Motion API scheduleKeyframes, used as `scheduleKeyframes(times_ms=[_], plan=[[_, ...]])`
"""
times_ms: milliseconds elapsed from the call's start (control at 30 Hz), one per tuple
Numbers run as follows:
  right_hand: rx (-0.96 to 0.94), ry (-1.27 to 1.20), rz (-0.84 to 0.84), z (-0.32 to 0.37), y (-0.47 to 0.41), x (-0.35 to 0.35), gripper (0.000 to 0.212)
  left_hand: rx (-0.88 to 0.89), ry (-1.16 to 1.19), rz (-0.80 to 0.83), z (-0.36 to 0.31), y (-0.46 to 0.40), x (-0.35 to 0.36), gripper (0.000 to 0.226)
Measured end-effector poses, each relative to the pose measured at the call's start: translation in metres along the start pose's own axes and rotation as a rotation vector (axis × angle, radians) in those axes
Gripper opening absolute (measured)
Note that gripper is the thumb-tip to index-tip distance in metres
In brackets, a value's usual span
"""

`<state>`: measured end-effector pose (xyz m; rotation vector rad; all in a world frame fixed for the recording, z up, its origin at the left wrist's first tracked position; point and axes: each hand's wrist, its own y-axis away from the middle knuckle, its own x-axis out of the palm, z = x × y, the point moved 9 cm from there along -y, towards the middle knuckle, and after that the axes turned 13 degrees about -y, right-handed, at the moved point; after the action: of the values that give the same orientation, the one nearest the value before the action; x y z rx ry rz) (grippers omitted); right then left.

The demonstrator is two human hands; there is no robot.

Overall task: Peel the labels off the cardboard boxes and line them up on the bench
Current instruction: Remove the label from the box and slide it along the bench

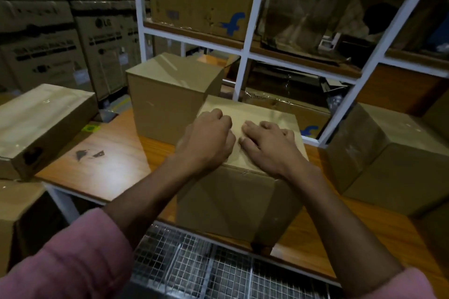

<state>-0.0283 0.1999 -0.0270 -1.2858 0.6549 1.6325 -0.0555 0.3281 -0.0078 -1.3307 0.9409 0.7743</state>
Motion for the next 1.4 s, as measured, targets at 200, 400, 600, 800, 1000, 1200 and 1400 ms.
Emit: scheduleKeyframes(times_ms=[200, 400, 600, 800, 1000, 1200, 1400], plan=[[-0.198, -0.129, -0.141, 0.012, 0.003, -0.011, 0.039, 0.005, -0.038, 0.053, 0.0, -0.002, 0.015, 0.042], [-0.014, 0.082, -0.112, 0.006, -0.001, -0.003, 0.041, -0.018, 0.013, 0.025, 0.004, 0.0, 0.014, 0.043], [-0.171, -0.067, -0.077, 0.012, 0.006, -0.004, 0.05, -0.014, 0.019, 0.026, 0.001, 0.002, 0.011, 0.043], [0.023, 0.066, -0.168, 0.003, 0.004, -0.01, 0.039, -0.024, 0.02, 0.033, 0.003, 0.003, 0.008, 0.042], [-0.103, -0.079, 0.01, 0.01, 0.007, 0.005, 0.052, -0.027, 0.021, 0.048, 0.002, 0.005, 0.009, 0.044], [-0.044, 0.053, -0.171, 0.008, 0.008, -0.01, 0.053, -0.038, 0.014, 0.054, 0.003, 0.005, 0.008, 0.043], [0.047, 0.042, -0.037, 0.006, 0.003, 0.002, 0.043, -0.046, 0.008, 0.058, 0.004, 0.004, 0.008, 0.043]])
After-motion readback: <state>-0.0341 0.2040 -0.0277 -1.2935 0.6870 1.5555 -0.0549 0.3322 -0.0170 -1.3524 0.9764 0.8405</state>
